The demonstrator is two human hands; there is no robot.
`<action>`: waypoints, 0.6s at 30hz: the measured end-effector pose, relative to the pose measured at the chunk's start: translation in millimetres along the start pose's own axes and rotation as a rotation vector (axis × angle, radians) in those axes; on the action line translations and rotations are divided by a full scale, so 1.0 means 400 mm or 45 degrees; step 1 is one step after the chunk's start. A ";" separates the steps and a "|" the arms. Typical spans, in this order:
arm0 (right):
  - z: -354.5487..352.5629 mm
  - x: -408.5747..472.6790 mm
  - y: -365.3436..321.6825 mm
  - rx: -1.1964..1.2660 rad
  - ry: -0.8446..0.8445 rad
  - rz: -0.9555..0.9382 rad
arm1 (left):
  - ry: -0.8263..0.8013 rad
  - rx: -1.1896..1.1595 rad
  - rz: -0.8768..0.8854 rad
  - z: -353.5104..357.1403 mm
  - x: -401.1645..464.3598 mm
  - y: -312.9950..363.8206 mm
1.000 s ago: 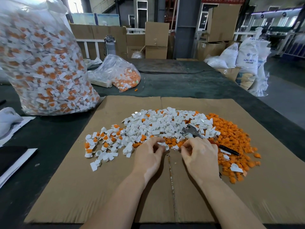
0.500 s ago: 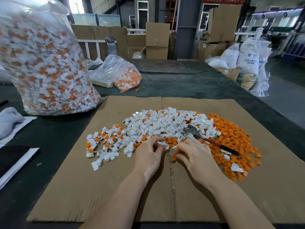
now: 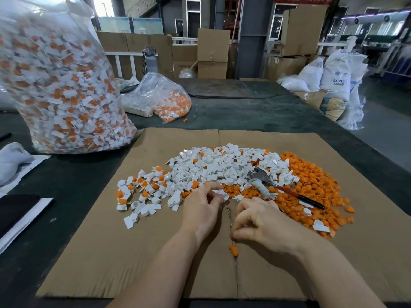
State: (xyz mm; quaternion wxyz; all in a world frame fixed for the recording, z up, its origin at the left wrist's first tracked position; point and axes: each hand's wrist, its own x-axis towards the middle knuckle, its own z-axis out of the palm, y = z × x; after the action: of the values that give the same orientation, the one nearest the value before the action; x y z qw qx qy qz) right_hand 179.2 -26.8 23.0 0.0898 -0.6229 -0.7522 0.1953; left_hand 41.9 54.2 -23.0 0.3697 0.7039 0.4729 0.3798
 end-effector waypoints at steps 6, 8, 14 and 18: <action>0.040 0.070 0.021 -0.161 0.607 0.313 | 0.028 -0.081 -0.045 0.002 0.003 0.000; 0.053 0.097 0.021 -0.174 0.695 0.362 | 0.036 -0.082 -0.043 0.002 0.003 0.000; 0.067 0.147 0.019 -0.239 0.781 0.439 | 0.033 -0.079 -0.042 0.001 0.002 0.002; 0.069 0.156 0.017 -0.305 0.756 0.451 | 0.034 -0.084 -0.042 0.001 0.002 0.002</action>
State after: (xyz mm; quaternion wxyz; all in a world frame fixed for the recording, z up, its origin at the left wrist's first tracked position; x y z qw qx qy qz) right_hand 161.8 29.9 -11.5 0.1954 -0.7791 -0.5914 -0.0712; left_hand 42.8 54.5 -22.4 0.3926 0.6783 0.4764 0.3985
